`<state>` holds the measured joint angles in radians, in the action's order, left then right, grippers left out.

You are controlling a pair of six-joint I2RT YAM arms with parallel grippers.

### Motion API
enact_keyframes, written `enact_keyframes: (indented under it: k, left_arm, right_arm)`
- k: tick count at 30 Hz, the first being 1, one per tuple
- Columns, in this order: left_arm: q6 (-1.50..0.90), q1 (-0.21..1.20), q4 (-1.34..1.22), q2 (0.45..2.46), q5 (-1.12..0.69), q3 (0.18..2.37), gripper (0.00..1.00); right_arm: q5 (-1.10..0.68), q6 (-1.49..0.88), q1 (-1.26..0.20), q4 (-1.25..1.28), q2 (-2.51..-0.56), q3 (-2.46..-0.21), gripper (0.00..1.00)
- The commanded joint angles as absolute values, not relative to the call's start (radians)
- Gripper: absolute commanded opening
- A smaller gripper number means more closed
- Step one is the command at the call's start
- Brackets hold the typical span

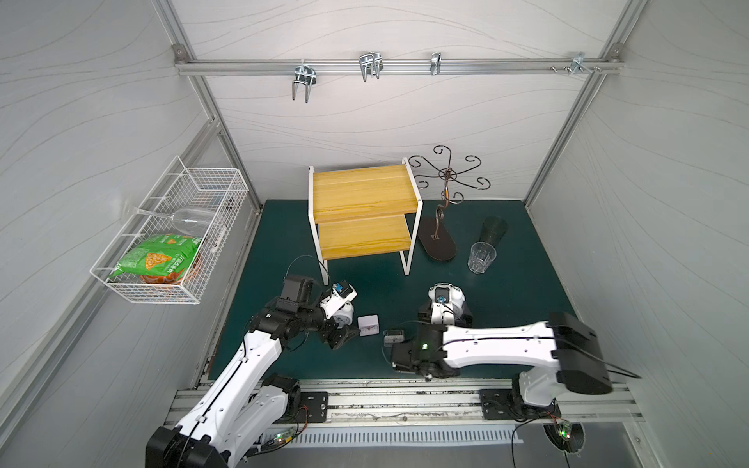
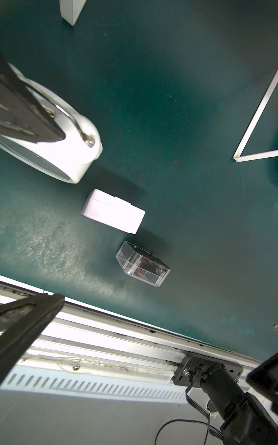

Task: Place the alarm clocks on the shelf by style
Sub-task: Place the alarm on the shelf.

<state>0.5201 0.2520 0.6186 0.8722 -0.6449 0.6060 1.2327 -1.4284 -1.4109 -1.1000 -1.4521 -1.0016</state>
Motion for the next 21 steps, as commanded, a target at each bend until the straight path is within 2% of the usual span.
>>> enact_keyframes:
  k: [1, 6, 11, 21]
  left_arm:
    - [0.514, 0.258, 0.580, 0.867, -0.643, 0.620, 1.00]
    - [0.503, 0.259, 0.578, 0.864, -0.632, 0.627, 0.99]
    - [0.489, 0.259, 0.590, 0.864, -0.621, 0.651, 1.00]
    - [0.416, 0.258, 0.611, 0.864, -0.580, 0.716, 1.00]
  right_arm:
    - [1.008, -0.772, -1.318, -0.452, -1.252, -0.838, 0.65]
    - [0.994, -0.640, -1.279, -0.535, -1.243, -0.951, 0.67]
    - [0.941, -0.486, -1.273, -0.499, -1.254, -1.051, 0.67]
    - [0.863, -0.382, -1.228, -0.444, -1.312, -1.202, 0.66]
